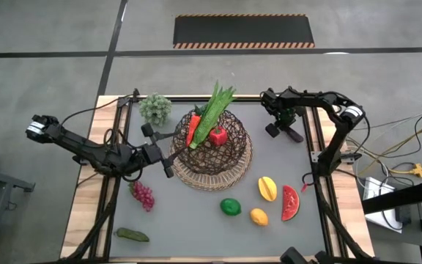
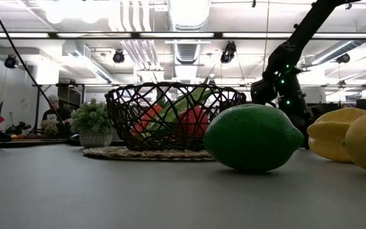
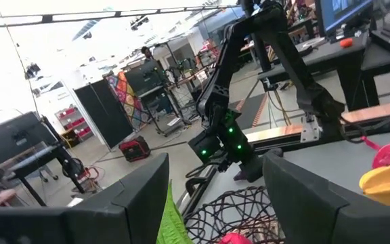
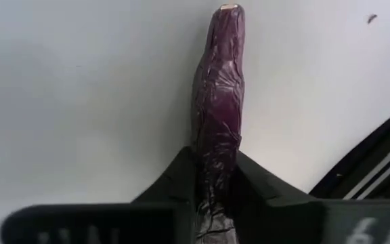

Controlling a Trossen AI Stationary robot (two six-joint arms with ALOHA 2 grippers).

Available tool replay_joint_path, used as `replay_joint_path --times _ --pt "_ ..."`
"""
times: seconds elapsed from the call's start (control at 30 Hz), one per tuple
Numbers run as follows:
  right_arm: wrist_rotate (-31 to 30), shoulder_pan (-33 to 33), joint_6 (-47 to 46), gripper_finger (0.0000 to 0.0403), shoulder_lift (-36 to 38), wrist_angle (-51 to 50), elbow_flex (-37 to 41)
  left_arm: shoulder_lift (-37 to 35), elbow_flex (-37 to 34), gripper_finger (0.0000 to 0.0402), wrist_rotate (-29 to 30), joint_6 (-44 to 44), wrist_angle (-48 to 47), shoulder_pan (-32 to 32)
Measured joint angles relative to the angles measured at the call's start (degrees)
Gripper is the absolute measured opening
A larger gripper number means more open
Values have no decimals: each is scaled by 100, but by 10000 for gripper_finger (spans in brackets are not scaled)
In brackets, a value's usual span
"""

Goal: Build produce basket
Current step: Put the purple eggplant into the basket

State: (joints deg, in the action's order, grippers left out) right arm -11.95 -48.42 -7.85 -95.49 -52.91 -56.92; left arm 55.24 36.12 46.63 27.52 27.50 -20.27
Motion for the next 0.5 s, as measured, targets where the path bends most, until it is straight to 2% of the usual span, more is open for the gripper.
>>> replay_joint_path --times 0.13,0.27,0.5 --pt "-4 3 -3 36 189 18 -120 0 0 221 -9 -154 55 0" --pt "-23 41 -55 36 823 -20 -212 0 -2 221 -11 -503 49 0" --pt "11 513 -495 36 2616 436 -133 100 -2 221 -12 -882 56 0"
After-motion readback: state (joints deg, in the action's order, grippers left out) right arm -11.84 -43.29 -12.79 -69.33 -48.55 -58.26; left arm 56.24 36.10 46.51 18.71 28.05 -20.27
